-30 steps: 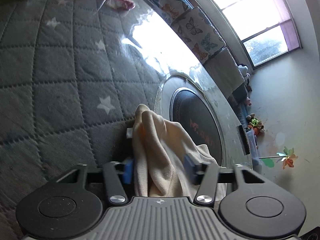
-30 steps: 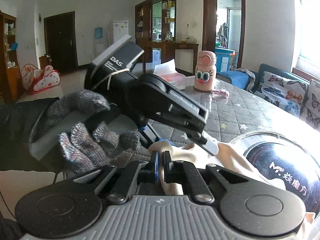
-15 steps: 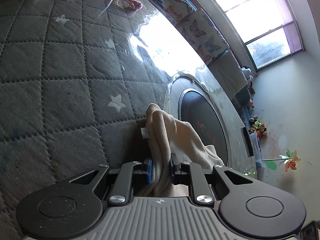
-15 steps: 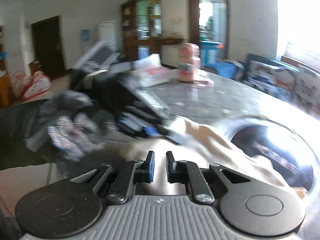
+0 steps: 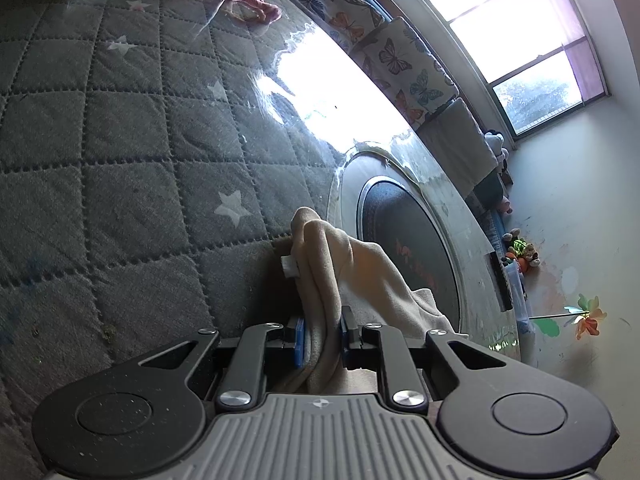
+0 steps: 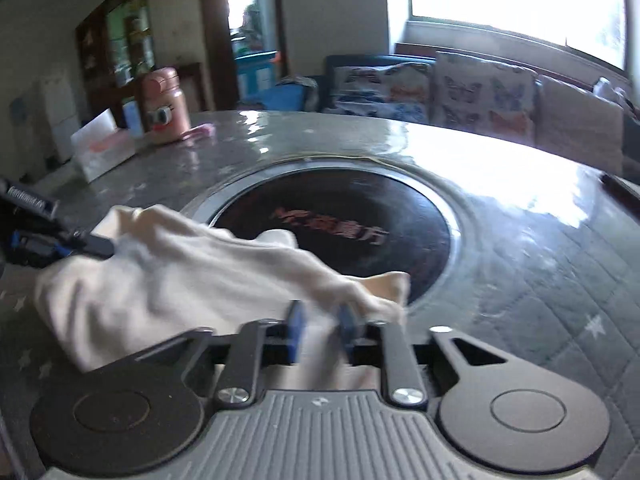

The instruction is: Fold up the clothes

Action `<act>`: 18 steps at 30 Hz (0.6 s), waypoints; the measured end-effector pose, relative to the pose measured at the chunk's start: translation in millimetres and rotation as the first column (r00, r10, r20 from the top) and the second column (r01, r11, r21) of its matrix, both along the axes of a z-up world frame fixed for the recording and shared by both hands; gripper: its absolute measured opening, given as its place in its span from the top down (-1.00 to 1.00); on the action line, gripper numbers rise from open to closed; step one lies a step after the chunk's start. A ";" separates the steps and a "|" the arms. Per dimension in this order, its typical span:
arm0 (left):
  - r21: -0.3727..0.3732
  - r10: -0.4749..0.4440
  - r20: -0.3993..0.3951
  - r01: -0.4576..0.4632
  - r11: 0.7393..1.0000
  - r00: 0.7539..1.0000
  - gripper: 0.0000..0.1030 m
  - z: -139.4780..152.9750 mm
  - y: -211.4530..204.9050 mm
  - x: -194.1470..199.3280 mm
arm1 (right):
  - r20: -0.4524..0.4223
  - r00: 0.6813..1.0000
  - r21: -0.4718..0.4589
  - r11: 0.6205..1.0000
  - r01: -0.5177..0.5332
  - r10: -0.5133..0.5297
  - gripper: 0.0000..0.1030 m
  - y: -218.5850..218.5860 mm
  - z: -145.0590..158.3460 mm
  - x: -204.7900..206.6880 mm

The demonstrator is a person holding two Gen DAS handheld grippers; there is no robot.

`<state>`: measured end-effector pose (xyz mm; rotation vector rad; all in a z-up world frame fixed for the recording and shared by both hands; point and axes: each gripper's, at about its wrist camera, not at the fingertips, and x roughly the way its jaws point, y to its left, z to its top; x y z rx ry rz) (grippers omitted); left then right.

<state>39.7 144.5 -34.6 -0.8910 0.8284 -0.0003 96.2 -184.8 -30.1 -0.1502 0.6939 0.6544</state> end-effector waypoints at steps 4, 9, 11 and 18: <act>0.022 -0.007 0.005 0.007 1.000 1.000 0.64 0.6 -4.1 2.8 | 0.012 0.999 0.009 0.999 0.051 -0.051 0.20 -13.4 1.2 4.9; 0.074 -0.021 0.015 0.019 0.997 1.000 0.64 3.2 -9.9 3.8 | -0.048 0.995 0.041 0.995 0.088 -0.086 0.21 -23.7 -5.7 15.6; 0.098 -0.027 0.019 0.025 0.995 0.999 0.64 4.4 -12.5 4.1 | -0.061 0.994 0.053 0.994 0.093 -0.090 0.23 -23.3 -7.9 17.7; 0.186 -0.054 0.048 0.044 0.982 0.997 0.67 10.1 -22.1 4.5 | -0.094 0.992 0.082 0.992 0.094 -0.086 0.66 -22.5 -8.6 18.9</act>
